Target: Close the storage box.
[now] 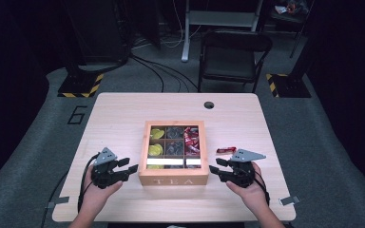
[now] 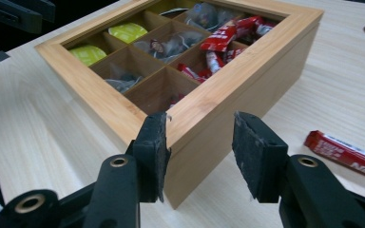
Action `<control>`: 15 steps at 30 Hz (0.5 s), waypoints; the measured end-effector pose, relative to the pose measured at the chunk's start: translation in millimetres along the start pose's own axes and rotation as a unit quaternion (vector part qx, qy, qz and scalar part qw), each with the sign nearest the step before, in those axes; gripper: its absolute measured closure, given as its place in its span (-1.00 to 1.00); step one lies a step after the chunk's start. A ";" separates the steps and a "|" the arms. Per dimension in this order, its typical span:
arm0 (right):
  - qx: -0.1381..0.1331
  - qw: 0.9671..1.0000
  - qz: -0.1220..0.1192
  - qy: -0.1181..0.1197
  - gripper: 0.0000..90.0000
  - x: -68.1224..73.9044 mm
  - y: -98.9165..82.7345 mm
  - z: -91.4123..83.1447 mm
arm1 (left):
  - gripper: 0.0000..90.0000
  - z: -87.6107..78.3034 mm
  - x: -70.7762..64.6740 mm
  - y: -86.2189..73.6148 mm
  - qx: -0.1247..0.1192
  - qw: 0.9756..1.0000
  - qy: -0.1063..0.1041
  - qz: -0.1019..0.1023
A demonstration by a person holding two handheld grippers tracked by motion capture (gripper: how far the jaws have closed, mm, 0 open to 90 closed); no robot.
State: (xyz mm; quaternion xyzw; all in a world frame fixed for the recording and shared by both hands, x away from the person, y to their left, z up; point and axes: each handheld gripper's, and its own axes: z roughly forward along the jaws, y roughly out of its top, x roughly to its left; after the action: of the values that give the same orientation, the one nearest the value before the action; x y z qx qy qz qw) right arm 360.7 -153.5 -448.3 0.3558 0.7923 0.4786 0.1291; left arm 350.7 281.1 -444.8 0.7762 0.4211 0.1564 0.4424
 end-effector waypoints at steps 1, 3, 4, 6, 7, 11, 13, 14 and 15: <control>0.001 1.000 0.001 -0.002 0.22 -1.2 0.5 -0.7 | 0.13 0.5 1.4 0.5 -0.002 1.000 0.002 -0.004; 0.002 1.000 0.004 -0.005 0.21 -3.7 1.4 -1.5 | 0.12 0.4 5.6 1.7 0.000 1.000 0.003 -0.007; 0.004 1.000 0.003 -0.008 0.21 -5.2 1.8 -1.8 | 0.12 0.4 7.6 2.2 0.000 1.000 0.006 -0.009; 0.004 1.000 0.001 -0.013 0.21 -8.9 2.7 -2.2 | 0.12 0.3 11.4 3.1 -0.002 1.000 0.012 -0.011; 0.003 1.000 0.003 -0.014 0.20 -10.7 2.8 -2.3 | 0.12 0.3 13.9 3.6 -0.001 1.000 0.014 -0.013; 0.003 1.000 0.012 -0.025 0.18 -17.8 2.4 -1.8 | 0.11 2.1 21.3 3.7 -0.003 1.000 0.022 -0.020; 0.005 0.999 0.012 -0.033 0.17 -20.5 1.6 -1.3 | 0.10 3.5 24.2 2.8 -0.009 0.999 0.027 -0.023; 0.004 0.999 0.010 -0.035 0.17 -22.4 1.1 -1.0 | 0.10 3.3 25.8 2.3 -0.006 0.999 0.026 -0.025; 0.004 0.999 0.013 -0.036 0.17 -23.5 0.3 -0.8 | 0.10 3.6 27.5 1.5 -0.006 0.999 0.027 -0.026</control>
State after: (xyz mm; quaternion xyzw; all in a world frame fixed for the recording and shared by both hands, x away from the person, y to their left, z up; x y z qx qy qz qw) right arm 377.2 -170.1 -450.8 0.3837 0.7844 0.4637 0.1500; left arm 370.0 300.4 -449.3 0.7580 0.4519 0.1682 0.4391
